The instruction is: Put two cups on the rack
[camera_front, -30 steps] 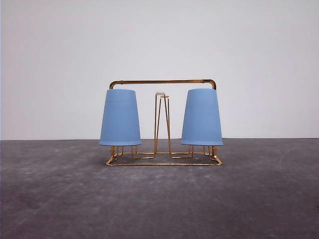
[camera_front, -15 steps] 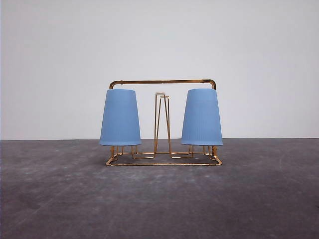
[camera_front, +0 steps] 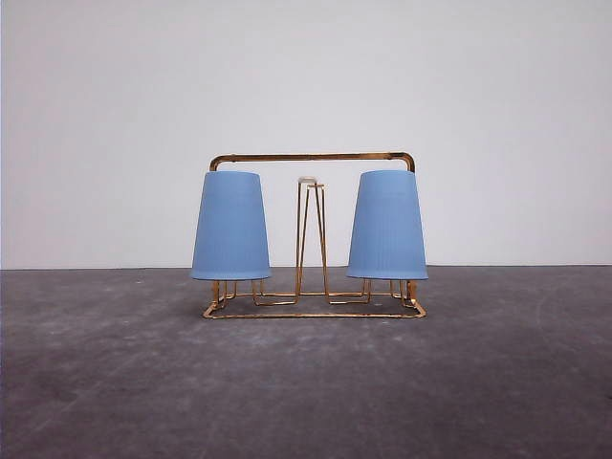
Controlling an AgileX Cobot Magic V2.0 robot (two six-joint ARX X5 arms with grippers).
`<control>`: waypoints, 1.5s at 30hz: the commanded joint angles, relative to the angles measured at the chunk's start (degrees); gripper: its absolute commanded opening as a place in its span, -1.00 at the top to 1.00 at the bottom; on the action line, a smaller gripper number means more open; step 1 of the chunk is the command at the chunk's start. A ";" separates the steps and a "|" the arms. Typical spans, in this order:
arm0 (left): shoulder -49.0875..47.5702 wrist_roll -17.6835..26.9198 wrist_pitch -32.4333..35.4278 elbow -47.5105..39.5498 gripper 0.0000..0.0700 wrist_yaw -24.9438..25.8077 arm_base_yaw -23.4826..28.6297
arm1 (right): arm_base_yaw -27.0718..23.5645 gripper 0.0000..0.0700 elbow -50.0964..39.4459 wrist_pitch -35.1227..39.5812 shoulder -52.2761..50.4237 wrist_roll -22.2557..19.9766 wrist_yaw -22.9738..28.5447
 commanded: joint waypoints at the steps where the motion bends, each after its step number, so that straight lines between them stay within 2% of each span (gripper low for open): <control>1: -0.07 -0.48 0.61 -0.76 1.00 -0.24 -0.02 | -0.07 0.90 -0.11 0.66 0.07 0.39 0.17; 45: -0.07 -0.48 0.61 -0.76 1.00 -0.24 -0.02 | -0.07 0.90 -0.11 0.66 0.07 0.39 0.17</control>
